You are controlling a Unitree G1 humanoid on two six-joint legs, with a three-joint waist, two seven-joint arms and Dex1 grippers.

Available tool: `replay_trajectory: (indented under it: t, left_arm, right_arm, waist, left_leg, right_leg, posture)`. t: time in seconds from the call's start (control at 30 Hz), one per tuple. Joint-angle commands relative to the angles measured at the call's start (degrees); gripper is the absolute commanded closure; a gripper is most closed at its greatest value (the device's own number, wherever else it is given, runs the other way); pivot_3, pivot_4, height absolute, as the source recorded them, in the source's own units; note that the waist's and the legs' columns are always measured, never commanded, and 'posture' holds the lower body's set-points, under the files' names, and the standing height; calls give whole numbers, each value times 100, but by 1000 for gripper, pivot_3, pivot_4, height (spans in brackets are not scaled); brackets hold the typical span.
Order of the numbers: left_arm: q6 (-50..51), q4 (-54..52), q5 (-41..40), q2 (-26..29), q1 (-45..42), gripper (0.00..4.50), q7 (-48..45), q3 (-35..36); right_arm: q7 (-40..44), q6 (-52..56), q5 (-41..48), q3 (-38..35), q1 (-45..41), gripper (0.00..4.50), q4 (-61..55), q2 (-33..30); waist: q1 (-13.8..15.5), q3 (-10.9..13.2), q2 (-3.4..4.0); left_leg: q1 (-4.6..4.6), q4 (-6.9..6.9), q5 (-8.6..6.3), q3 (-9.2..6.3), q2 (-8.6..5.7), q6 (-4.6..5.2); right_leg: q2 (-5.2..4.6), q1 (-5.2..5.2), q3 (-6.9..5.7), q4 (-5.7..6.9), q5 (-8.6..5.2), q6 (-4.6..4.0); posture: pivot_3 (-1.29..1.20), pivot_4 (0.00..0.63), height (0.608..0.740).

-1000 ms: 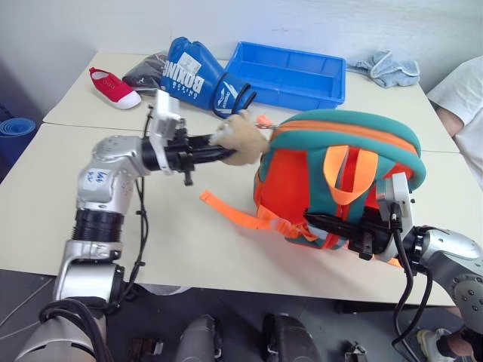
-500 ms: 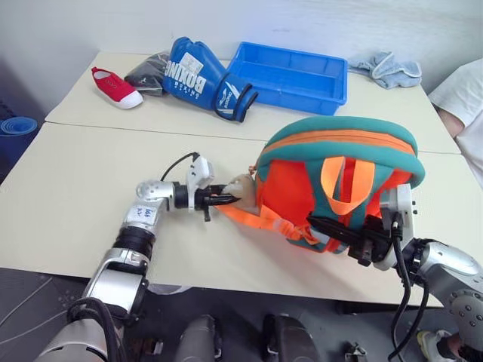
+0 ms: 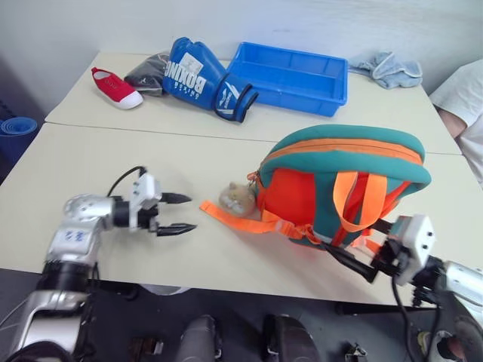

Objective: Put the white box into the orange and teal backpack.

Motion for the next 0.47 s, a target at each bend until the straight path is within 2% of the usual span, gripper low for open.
replay_trajectory:
  t: [0.03, 0.1, 0.2, 0.33, 0.47]
  left_arm:
    - [-377, -481, -272, 59, 542, 687, 50, 446]
    - [-811, -507, -275, 22, 952, 687, 212, 746]
    - [-1128, -630, -206, 12, 1287, 687, 371, 893]
    - [-1002, -1084, -137, 23, 1523, 687, 728, 886]
    - [-821, -1234, -102, 201, 1449, 687, 659, 698]
  right_arm:
    - [795, -975, -178, -692, 418, 89, 583, -100]
    - [1231, -1679, -413, -901, 493, 89, 1296, -225]
    - [1325, -1948, -478, -781, 173, 89, 1820, -270]
    - [1376, -2165, -642, -430, -243, 89, 2361, -228]
    - [1407, -2428, -776, -245, -344, 89, 2712, -167]
  waist:
    - [25, 0, 0]
    - [14, 0, 0]
    - [-43, 1, 2]
    - [-74, 3, 9]
    - [-60, 2, 14]
  left_leg:
    - [1, 0, -2, 0, -5, 2]
    - [8, -1, -11, -2, -11, 4]
    - [15, -5, -22, -7, -12, -14]
    - [20, -20, -12, -14, -13, -32]
    - [26, -42, 3, -16, -14, -21]
  right_leg:
    - [-7, 0, 1, -13, 0, 0]
    - [-27, 6, -1, -12, 0, 0]
    - [-34, 6, -3, -9, 0, -1]
    - [-40, 2, -9, 1, -6, -12]
    - [-40, 2, -19, 3, -14, -27]
  posture:
    - [0, 150, 740]
    - [0, 150, 740]
    - [0, 150, 740]
    - [0, 150, 740]
    - [0, 150, 740]
